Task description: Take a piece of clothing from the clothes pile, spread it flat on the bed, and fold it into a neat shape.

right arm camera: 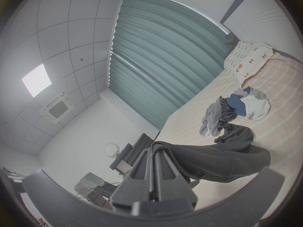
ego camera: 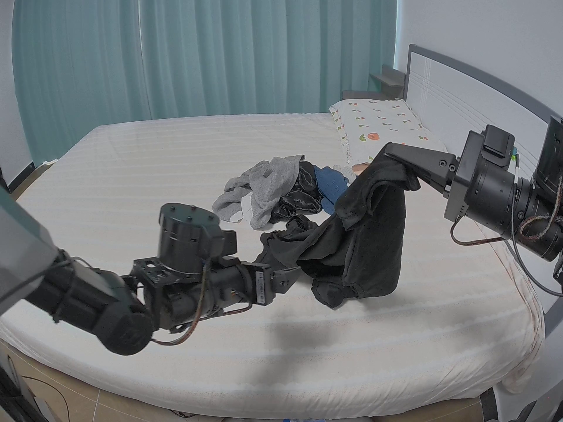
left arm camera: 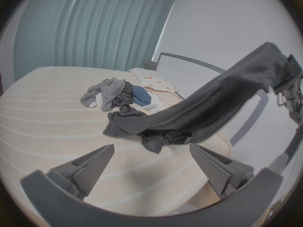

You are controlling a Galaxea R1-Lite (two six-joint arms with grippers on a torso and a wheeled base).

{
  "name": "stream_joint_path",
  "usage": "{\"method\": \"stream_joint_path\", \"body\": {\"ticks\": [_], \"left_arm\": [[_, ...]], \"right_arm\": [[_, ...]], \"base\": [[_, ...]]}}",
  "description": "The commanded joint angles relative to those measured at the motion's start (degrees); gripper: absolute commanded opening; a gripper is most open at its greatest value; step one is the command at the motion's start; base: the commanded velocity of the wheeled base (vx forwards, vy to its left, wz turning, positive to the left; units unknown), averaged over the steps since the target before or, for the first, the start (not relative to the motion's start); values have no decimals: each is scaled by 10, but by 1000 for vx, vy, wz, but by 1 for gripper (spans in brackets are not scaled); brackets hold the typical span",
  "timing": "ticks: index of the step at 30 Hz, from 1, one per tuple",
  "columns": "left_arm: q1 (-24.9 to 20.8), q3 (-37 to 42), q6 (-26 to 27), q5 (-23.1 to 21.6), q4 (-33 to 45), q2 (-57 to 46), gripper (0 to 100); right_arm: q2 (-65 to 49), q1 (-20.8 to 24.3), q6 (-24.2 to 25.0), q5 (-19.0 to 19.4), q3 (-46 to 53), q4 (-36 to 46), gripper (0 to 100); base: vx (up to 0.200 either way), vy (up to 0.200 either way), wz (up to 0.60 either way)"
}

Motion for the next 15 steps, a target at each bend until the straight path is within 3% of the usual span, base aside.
{"method": "stream_joint_path", "body": {"ticks": [1, 7, 15], "left_arm": [[-5, -52, -20, 24, -48, 125, 100], [1, -75, -37, 29, -77, 194, 100], [13, -167, -84, 73, -79, 286, 100]], "right_arm": [[-7, 1, -1, 3, -14, -2, 0], [-7, 1, -1, 4, -22, -2, 0], [-5, 1, -1, 6, -42, -2, 0]], "base": [[0, 0, 0], [0, 0, 0], [0, 0, 0]]}}
